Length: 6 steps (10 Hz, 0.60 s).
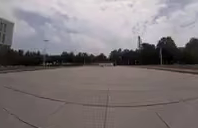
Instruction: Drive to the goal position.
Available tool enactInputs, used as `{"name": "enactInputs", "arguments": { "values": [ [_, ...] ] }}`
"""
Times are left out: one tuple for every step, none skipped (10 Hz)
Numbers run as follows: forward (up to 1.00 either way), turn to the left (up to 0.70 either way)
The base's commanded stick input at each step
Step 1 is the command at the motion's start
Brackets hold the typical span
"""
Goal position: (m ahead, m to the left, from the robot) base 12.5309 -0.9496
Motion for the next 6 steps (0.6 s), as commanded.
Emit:
{"name": "enactInputs", "arguments": {
  "values": [
    [0.70, 0.00],
    [0.70, 0.00],
    [0.70, 0.00],
    [0.70, 0.00],
    [0.70, 0.00],
    [0.70, 0.00]
  ]
}}
